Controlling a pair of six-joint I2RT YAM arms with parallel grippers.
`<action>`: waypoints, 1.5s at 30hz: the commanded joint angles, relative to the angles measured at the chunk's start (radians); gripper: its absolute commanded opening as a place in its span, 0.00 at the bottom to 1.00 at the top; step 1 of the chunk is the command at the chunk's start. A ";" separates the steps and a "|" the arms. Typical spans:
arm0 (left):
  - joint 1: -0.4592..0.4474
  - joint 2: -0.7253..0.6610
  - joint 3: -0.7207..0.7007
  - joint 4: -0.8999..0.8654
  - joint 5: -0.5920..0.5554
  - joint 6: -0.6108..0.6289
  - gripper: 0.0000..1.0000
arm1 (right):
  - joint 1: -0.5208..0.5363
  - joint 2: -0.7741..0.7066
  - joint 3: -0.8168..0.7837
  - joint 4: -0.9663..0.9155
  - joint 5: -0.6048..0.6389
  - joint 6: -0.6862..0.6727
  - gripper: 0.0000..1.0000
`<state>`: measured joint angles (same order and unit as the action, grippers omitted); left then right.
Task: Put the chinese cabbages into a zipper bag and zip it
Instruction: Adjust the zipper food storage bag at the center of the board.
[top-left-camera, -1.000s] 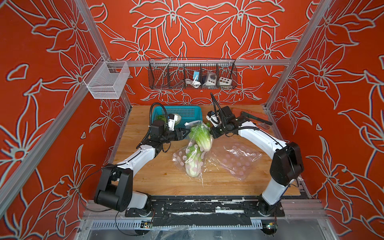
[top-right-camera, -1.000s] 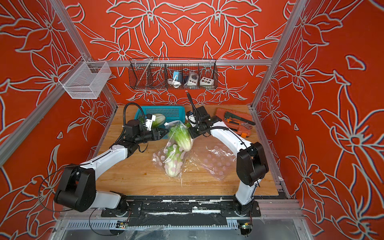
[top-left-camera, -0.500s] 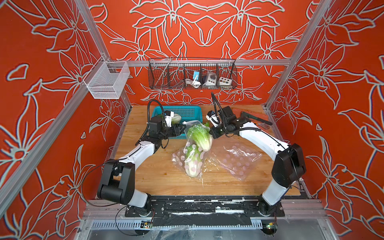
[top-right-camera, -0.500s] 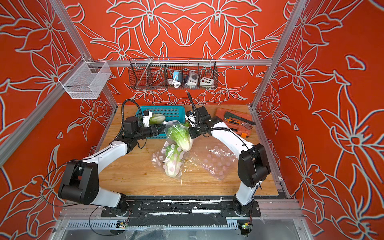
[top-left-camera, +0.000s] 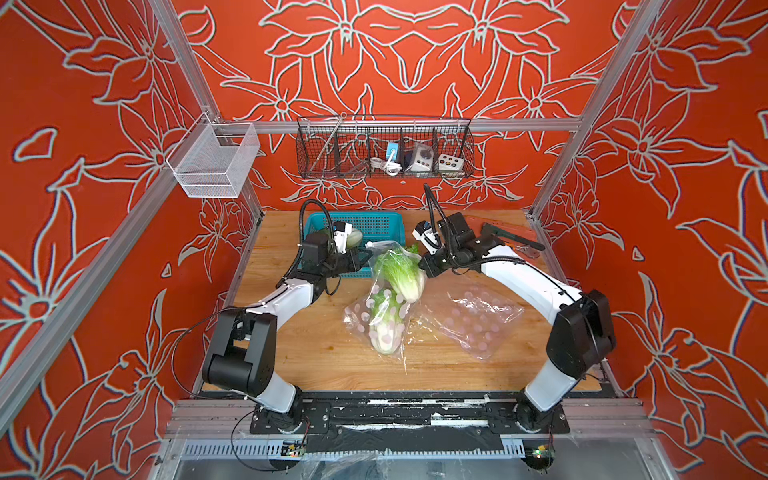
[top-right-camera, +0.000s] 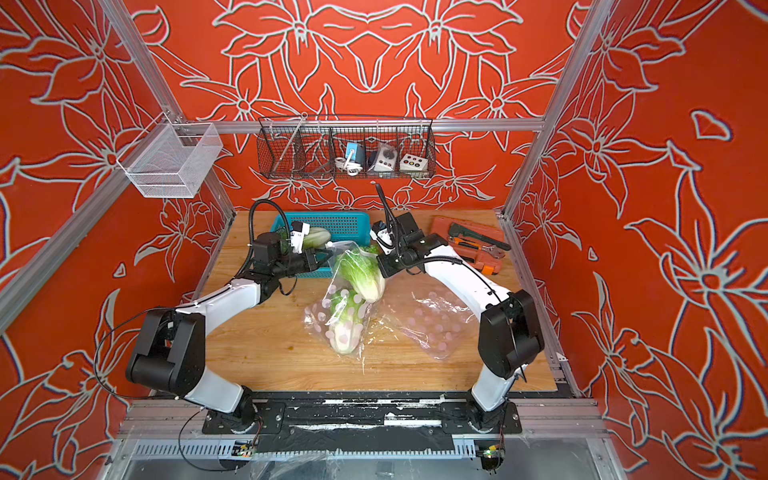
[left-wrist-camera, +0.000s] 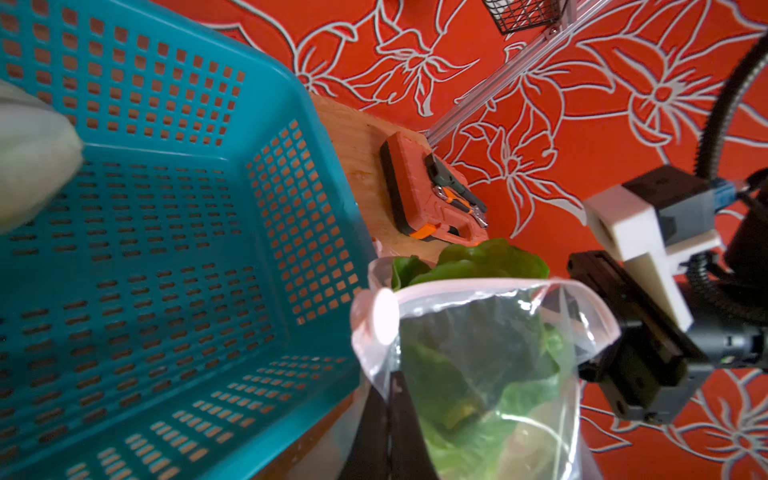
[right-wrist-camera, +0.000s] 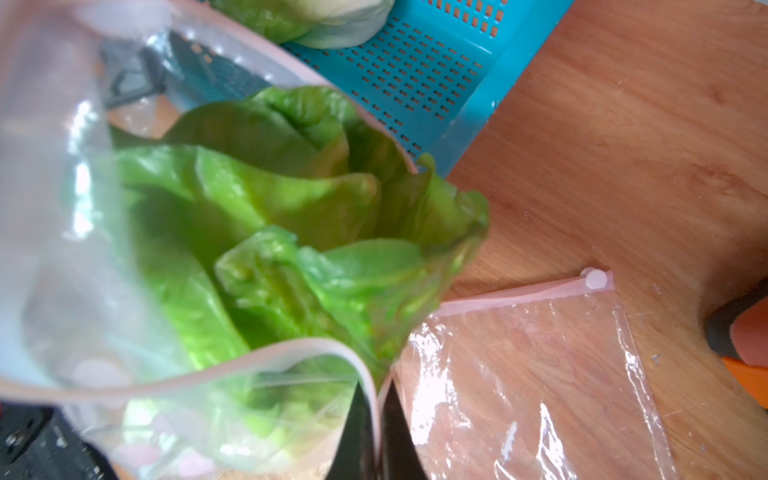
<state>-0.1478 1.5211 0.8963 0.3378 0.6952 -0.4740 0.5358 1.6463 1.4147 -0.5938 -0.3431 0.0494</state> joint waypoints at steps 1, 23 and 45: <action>0.010 -0.127 0.070 -0.032 0.015 0.083 0.00 | -0.018 -0.168 -0.031 0.037 -0.091 0.012 0.00; -0.012 -0.353 -0.085 0.056 -0.005 0.220 0.00 | -0.017 -0.268 -0.068 0.125 -0.183 -0.060 0.10; -0.078 -0.342 0.231 -0.376 0.034 0.563 0.00 | -0.034 -0.426 -0.101 0.090 -0.060 -0.084 0.23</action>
<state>-0.2016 1.1797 1.0935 0.0044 0.6971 -0.0116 0.5098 1.2541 1.3235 -0.5598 -0.3729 -0.0418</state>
